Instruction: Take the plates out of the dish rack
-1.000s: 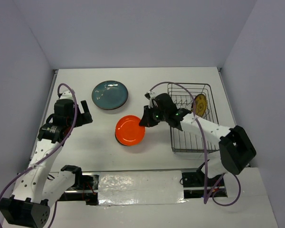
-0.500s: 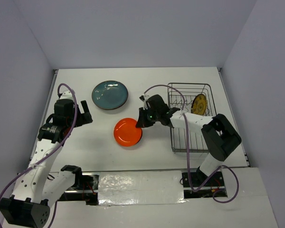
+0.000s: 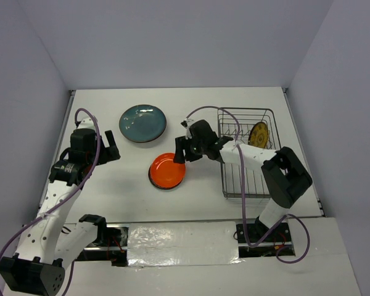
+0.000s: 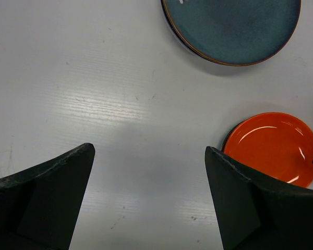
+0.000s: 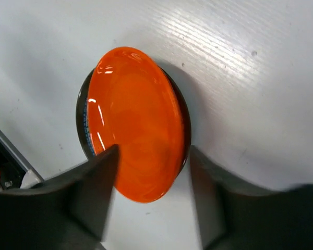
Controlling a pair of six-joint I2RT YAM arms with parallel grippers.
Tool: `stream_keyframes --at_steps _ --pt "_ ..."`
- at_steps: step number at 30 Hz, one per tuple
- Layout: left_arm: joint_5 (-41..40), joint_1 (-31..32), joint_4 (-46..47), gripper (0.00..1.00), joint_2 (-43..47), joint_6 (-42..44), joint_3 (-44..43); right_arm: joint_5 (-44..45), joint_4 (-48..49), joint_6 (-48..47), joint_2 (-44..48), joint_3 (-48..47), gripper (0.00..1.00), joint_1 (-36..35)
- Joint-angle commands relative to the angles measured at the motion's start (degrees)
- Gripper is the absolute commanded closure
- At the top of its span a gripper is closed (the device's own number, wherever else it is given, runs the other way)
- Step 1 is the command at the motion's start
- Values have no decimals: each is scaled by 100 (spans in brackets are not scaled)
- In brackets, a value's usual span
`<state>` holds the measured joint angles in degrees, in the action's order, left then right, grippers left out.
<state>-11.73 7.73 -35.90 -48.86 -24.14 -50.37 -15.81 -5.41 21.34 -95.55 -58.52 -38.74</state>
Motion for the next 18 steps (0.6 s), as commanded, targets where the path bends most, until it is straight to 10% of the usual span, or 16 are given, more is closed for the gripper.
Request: stream_keyframes --at_steps 1,2,3,11,18 --pt "48 27 136 1 52 50 -149 376 -258 -122 439 -247 30 -20" --pt "48 27 145 0 52 50 -140 447 -337 -122 736 -204 3 -37" --pt "48 27 136 1 52 50 -140 595 -373 -183 879 -203 0 -37" --pt "-31 36 118 1 43 24 -140 3991 -2215 -675 2206 -730 0 234" --pt "-67 36 92 1 -27 6 -149 4734 -2712 -1929 2234 -793 2 2299"
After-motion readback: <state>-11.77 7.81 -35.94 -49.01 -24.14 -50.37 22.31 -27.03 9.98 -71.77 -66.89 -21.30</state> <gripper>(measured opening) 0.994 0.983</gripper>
